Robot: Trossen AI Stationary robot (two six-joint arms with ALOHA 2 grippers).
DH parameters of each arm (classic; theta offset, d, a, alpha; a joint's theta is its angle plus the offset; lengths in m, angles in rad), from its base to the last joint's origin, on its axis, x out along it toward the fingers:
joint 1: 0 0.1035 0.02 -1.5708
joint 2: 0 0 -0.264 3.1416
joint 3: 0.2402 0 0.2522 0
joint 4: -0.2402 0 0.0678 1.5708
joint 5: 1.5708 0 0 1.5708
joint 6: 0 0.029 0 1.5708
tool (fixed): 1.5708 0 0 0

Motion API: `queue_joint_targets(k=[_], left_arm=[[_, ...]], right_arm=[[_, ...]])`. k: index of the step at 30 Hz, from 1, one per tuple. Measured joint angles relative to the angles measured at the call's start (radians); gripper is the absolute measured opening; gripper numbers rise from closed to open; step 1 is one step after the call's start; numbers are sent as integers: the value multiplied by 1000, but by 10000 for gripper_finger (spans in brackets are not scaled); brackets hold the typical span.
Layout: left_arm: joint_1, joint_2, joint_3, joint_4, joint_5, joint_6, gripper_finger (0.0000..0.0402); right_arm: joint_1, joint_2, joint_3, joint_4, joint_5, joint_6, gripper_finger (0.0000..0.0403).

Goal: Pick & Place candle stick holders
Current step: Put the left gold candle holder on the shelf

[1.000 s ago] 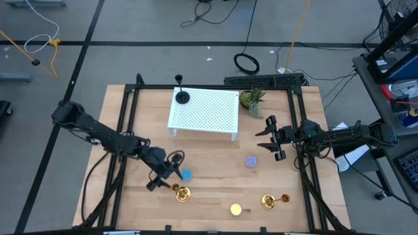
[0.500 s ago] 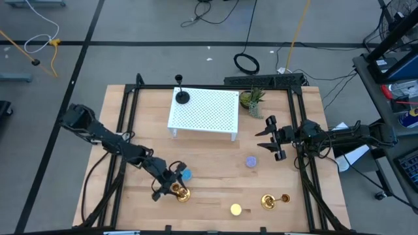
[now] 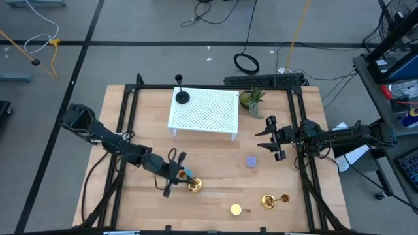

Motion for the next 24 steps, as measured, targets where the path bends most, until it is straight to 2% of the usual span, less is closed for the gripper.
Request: queue_joint_targets(k=[3,12,14,20,24], left_arm=[[26,0,48,7,-74,-24,16],[186,0,275,-182,-324,-19,13],[225,0,314,-184,-330,-8,13],[324,-1,403,-185,-237,25,20],[391,-1,432,-239,-253,22,13]], right_arm=[[0,0,0,4,0,-19,173],[0,0,0,-2,0,-9,173],[0,0,0,-4,0,-9,173],[0,0,0,-5,1,-8,173],[0,0,0,-21,0,-3,173]])
